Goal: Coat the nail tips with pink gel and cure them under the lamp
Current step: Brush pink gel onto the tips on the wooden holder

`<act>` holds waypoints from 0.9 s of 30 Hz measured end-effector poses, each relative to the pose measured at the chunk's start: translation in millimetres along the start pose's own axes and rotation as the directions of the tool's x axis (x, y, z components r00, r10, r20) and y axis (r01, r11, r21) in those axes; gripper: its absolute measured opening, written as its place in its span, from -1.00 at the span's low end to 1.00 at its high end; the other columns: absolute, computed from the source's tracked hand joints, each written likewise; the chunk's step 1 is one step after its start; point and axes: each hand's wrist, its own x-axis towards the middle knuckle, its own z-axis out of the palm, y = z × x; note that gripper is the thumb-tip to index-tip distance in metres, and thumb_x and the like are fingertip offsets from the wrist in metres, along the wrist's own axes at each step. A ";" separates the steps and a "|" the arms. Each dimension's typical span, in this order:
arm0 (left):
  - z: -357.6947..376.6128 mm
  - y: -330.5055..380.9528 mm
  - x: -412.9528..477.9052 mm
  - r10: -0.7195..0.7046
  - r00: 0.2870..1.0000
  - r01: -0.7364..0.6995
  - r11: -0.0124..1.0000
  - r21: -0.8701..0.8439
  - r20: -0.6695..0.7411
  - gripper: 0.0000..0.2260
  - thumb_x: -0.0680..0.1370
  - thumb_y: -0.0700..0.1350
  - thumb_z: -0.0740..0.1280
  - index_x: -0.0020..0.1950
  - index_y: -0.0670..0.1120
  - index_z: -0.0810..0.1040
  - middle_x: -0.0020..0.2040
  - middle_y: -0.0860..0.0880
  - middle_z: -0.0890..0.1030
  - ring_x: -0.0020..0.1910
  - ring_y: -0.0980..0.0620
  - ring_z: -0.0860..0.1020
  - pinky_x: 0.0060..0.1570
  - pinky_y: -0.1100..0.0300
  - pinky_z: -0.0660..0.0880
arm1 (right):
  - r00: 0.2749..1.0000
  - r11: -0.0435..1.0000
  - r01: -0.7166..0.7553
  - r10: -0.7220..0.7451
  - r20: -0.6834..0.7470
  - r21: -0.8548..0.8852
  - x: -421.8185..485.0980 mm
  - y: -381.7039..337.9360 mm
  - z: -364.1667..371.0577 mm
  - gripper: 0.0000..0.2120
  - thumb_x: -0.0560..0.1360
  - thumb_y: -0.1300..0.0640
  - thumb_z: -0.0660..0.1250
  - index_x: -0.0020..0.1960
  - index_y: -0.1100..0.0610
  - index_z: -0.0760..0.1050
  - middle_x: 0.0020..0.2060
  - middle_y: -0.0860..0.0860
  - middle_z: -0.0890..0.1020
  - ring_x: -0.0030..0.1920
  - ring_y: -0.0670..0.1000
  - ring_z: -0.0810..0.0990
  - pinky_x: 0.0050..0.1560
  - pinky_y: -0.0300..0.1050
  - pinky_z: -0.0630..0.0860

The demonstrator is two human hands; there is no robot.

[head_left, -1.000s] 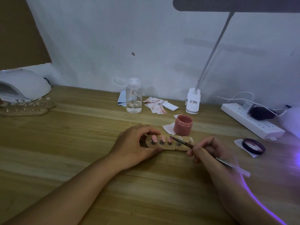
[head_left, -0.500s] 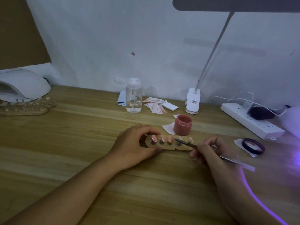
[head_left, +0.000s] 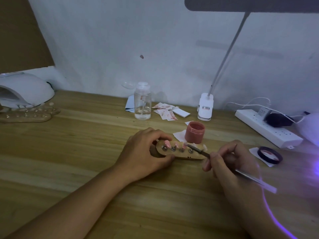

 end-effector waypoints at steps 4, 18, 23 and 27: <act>-0.7 1.5 -0.3 0.024 0.999 -0.023 1.000 0.019 -0.024 -0.67 0.34 0.10 0.53 0.08 0.17 0.61 -0.06 0.24 0.55 0.00 0.23 0.50 0.05 0.05 0.48 | 0.999 0.995 0.030 -0.032 -0.014 -0.095 -0.1 0.4 1.4 -0.89 0.45 0.16 0.36 -0.16 0.12 0.42 -0.32 0.01 0.69 -0.34 -0.09 0.65 -0.25 -0.18 0.57; -0.3 3.1 -0.7 0.048 0.998 -0.046 0.998 0.033 -0.044 -0.66 0.35 0.09 0.55 0.09 0.15 0.61 -0.05 0.25 0.54 0.01 0.21 0.51 0.07 -0.01 0.49 | 0.984 0.961 0.177 -0.179 0.010 -0.215 -3.8 1.5 4.5 -0.80 0.34 0.29 0.41 -0.22 0.07 0.42 -0.22 -0.12 0.60 -0.25 -0.16 0.61 -0.29 -0.45 0.50; -0.5 3.1 -0.7 0.052 0.998 -0.050 0.998 0.036 -0.044 -0.66 0.35 0.10 0.53 0.09 0.16 0.61 -0.05 0.26 0.53 0.00 0.21 0.51 0.05 0.02 0.49 | 0.976 0.943 0.217 -0.218 0.025 -0.251 -4.2 2.3 4.3 -0.76 0.37 0.30 0.44 -0.21 0.06 0.41 -0.19 -0.09 0.58 -0.26 -0.12 0.59 -0.30 -0.41 0.52; -0.6 3.4 -0.6 0.049 0.998 -0.048 0.998 0.041 -0.042 -0.66 0.35 0.09 0.54 0.09 0.15 0.61 -0.04 0.26 0.53 0.01 0.21 0.50 0.07 0.01 0.48 | 0.974 0.932 0.222 -0.226 0.019 -0.286 -4.8 2.2 4.8 -0.80 0.33 0.22 0.40 -0.20 0.02 0.40 -0.16 -0.10 0.57 -0.22 -0.11 0.60 -0.22 -0.27 0.58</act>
